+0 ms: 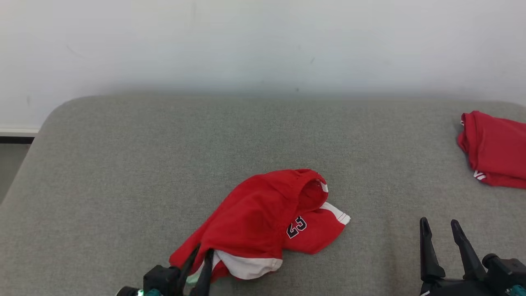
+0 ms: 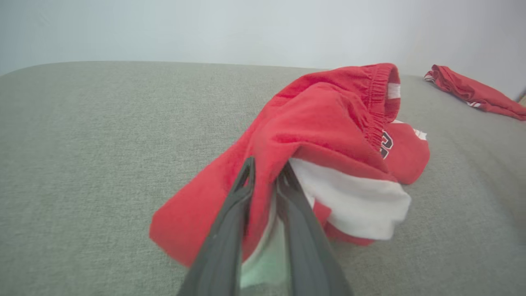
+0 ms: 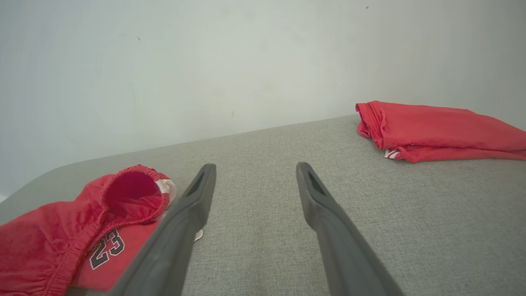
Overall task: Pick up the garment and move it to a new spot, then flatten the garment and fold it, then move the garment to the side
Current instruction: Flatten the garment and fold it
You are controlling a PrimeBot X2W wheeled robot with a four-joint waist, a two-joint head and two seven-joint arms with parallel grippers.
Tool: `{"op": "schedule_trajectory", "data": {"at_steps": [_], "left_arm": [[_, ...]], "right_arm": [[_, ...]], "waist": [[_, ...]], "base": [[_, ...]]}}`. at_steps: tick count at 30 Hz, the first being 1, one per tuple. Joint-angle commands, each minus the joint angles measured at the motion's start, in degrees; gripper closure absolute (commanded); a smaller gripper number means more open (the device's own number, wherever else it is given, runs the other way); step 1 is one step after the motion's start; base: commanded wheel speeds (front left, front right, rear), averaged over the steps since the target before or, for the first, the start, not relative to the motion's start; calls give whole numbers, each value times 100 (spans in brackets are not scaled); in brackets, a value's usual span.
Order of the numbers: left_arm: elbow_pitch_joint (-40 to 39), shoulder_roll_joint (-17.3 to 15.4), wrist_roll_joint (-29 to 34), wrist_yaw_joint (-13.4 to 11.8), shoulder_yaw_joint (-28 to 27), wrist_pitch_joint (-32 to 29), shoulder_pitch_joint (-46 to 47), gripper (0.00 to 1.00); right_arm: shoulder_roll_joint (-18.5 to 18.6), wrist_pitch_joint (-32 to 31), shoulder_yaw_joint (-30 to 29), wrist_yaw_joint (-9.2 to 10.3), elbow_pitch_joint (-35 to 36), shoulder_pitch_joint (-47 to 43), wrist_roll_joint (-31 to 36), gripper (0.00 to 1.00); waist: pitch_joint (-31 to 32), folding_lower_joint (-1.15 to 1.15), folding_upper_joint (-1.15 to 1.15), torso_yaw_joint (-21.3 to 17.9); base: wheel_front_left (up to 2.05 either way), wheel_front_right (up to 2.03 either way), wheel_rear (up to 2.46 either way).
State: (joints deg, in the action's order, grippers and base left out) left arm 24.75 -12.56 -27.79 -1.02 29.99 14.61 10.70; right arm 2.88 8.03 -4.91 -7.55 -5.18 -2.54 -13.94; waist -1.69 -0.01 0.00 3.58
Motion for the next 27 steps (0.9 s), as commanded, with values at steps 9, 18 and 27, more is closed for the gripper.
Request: {"op": "schedule_trajectory", "data": {"at_steps": [9,18,27], "left_arm": [[-1041,-124,207,-183,-174,61,-182,0],[-1707,-288,438,-553,-786,58,-479,0],[-2056,-292,812,-601,-1753,60,-956,0]], "right_arm": [[1,2,-4,12,-27,-146,-35,0],[1,1,-17,12,-52,-157,-46,0],[0,8,-8,12,-76,-178,-43,0]], "waist": [[184,1,0,-12],[199,1,0,-28],[199,1,0,-9]], "base": [[0,0,0],[0,0,0],[0,0,0]]}}
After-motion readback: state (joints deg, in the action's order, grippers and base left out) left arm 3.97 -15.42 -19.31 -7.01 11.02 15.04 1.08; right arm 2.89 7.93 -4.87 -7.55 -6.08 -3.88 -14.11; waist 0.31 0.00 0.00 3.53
